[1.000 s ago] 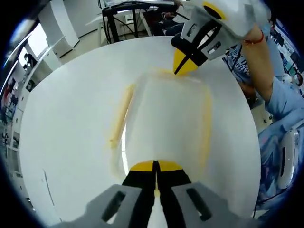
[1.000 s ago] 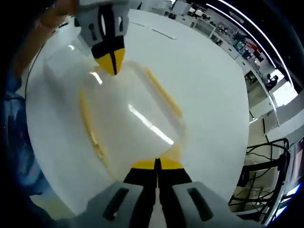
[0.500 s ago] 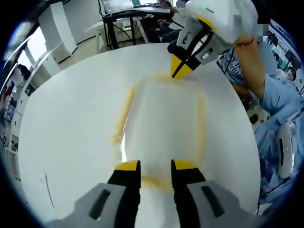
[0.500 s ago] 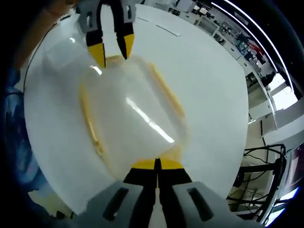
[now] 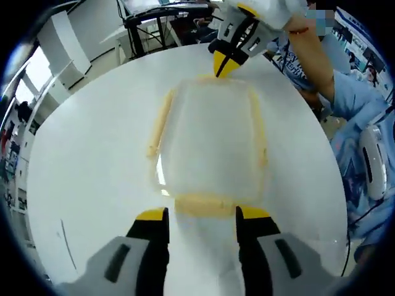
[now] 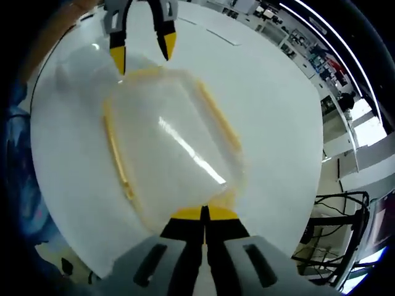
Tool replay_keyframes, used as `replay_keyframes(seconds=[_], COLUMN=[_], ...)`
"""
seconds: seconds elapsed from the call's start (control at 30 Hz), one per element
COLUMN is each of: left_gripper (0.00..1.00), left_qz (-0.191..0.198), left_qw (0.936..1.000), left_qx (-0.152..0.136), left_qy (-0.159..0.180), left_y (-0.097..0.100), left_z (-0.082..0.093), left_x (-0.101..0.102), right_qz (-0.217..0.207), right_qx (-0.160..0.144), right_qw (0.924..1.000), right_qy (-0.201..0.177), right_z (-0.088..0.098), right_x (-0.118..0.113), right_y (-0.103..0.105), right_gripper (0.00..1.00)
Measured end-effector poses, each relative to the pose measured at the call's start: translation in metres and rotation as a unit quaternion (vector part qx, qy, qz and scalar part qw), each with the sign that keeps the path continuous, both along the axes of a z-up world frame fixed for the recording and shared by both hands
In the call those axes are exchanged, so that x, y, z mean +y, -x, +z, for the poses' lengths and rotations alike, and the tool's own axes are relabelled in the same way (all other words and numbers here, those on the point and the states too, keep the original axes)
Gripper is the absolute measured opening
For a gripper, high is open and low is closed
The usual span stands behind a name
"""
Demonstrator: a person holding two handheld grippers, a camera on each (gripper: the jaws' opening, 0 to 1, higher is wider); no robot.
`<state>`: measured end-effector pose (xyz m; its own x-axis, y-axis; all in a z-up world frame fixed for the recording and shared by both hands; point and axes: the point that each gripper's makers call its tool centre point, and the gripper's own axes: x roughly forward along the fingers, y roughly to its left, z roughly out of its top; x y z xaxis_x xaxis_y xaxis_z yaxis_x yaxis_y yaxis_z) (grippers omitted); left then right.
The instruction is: Snap each plastic latch of the storage box into its locked position after aligning the lid with the box until every specified latch is closed and the lid sits flush.
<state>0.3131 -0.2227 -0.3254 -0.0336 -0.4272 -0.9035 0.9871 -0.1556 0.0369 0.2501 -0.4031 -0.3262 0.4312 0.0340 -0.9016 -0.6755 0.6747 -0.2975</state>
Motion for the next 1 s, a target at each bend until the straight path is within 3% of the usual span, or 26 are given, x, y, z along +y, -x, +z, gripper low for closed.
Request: replay_keyframes(seconds=[0.53, 1.0], left_gripper=[0.41, 0.4], left_qz=[-0.062, -0.055], left_qw=[0.998, 0.9981], left_qx=[-0.002, 0.009], left_qy=[-0.002, -0.025], left_y=[-0.002, -0.004], left_z=[-0.015, -0.016], left_x=[-0.005, -0.006], right_qz=[0.022, 0.028], right_qx=[0.002, 0.005], right_qw=[0.9996, 0.9995], right_qy=[-0.014, -0.011], right_z=[0.0, -0.001], right_x=[0.002, 0.002], right_y=[-0.003, -0.003], right_gripper=[0.0, 0.0])
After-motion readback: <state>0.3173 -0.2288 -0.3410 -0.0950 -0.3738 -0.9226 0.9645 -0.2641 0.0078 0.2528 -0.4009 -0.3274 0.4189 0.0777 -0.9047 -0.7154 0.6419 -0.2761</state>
